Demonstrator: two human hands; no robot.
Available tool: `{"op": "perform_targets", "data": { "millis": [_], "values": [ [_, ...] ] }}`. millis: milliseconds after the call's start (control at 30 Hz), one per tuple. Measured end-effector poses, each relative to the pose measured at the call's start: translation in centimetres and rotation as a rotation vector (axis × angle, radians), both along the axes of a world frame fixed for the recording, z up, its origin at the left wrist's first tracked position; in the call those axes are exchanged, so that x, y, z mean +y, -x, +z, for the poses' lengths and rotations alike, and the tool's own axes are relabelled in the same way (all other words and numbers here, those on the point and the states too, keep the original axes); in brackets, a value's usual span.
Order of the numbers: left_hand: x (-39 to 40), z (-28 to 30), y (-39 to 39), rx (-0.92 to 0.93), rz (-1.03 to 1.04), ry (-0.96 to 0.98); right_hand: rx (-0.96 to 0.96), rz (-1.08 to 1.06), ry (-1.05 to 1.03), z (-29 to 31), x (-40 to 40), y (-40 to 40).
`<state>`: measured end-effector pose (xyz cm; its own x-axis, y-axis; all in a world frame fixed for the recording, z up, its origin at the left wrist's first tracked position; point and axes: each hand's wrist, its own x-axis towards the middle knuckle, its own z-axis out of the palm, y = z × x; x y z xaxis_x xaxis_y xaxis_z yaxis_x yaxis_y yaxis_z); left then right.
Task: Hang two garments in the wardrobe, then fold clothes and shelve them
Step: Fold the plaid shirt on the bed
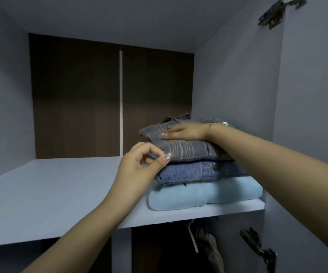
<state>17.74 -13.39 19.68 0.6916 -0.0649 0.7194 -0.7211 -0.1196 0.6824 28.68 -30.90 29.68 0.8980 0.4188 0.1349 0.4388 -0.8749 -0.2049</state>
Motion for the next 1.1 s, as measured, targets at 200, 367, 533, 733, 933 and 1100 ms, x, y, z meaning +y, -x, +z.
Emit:
{"op": "perform_targets", "data": {
  "millis": [200,367,533,733,933,1100],
  "values": [
    [2.5,-2.9,3.8,-0.179,0.048,-0.095,-0.345,-0.095,-0.145,-4.1,-1.9,10.7],
    [1.2,-7.5,7.6,-0.248,0.059,-0.392,-0.446,-0.284,0.049,-10.7,-3.3,22.9],
    [-1.1,-10.7,11.5,-0.325,-0.049,-0.603,-0.387,-0.450,0.049,-16.4,-4.8,33.9],
    [-6.4,-14.4,18.3,-0.378,-0.219,-0.791,-0.332,-0.692,-0.328,-24.1,-5.4,45.1],
    [-12.8,-18.5,28.7,-0.504,-0.500,-0.844,-0.428,-1.032,-0.424,-31.4,-5.4,58.9],
    [-19.5,-22.2,40.8,-0.609,-0.792,-0.852,-0.373,-1.404,-0.206,-35.6,-6.0,72.3]
  ]
}}
